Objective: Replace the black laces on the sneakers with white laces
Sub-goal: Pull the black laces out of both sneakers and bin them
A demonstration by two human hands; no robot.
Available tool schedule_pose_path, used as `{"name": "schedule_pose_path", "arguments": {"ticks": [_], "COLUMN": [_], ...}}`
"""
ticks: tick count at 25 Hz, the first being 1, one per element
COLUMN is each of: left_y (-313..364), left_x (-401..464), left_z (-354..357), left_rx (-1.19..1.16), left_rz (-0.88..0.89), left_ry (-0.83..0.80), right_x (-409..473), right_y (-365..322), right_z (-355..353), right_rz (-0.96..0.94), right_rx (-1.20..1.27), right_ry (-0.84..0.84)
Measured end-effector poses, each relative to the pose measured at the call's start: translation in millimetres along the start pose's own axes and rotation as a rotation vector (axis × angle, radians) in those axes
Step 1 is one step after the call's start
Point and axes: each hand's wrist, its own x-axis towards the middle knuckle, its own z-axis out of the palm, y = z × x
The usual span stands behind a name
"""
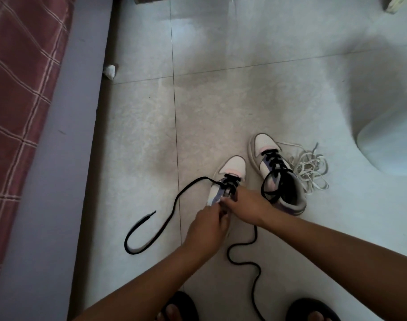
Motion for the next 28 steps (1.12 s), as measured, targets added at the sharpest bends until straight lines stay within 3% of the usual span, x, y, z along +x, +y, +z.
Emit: {"name": "schedule_pose_path", "arguments": {"ticks": [3,5,9,14,19,22,24,28], "left_y": [0,-2,-3,-26,-41,-40,-36,-12], "left_x": [15,32,57,48,37,41,43,35], "left_z": [-9,-10,-8,-14,-11,-11,-14,-8], "left_rx": [0.050,0.100,0.248,0.070,0.340,0.495,0.545,0.871], "left_rz": [0.019,0.008,0.037,0.080,0.132,0.257,0.245,0.290], "left_ry": [0.100,0.077,-0.016,0.092,0.101,0.108,0.079,0.238], "right_x": [-2,1,18,15,3,0,-3,-7], "right_y": [-1,-5,-10,17,36,30,25,18], "right_z": [2,4,9,-5,-6,-12,-15,-14], "right_rz": [-0.023,-0.051,-0.015,-0.013,-0.254,-0.316,-0.344,-0.416], "right_rx": [0.030,-0.032,-0.519,-0.464,-0.633,-0.624,-0.689,-0.877], "right_ry": [0.052,0.056,0.093,0.193,0.281,0.309,0.350,0.405]}}
